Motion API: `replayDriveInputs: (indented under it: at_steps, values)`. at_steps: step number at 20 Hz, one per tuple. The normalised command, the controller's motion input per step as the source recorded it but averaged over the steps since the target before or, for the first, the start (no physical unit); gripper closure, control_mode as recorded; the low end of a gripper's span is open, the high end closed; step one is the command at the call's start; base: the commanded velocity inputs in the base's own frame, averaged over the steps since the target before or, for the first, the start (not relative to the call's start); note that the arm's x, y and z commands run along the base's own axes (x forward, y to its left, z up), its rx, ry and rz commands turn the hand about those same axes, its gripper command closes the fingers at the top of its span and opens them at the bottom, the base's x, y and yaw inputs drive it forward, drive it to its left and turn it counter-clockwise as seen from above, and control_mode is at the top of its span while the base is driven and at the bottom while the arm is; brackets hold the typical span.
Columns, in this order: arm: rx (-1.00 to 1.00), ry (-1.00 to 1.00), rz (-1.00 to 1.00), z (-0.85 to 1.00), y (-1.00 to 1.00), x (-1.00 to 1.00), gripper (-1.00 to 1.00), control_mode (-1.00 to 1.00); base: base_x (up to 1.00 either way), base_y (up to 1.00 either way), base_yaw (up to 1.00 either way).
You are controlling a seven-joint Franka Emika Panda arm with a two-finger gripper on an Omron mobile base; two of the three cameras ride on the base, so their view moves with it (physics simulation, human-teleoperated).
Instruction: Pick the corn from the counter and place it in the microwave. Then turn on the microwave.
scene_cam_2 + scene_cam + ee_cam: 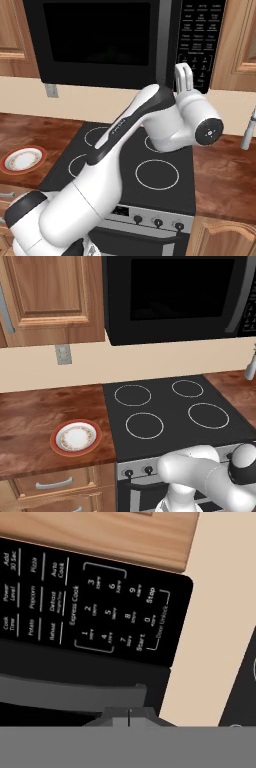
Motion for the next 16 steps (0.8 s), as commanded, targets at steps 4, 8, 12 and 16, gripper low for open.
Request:
replayDriveInputs:
  at_steps: [4,8,12,16]
  values:
    - [0.0,-0.01,-0.04,-0.05,0.0,0.09,1.0,-1.0,0.0,0.0,0.0]
    - [0.0,-0.02,-0.02,-0.02,0.0,0.09,1.0,-1.0,0.0,0.0,0.0]
    - [0.01,-0.01,-0.03,0.0,0.0,0.1,1.0,-1.0,0.0,0.0,0.0]
    - [0.01,0.0,-0.03,-0.01,0.0,0.1,1.0,-1.0,0.0,0.0,0.0]
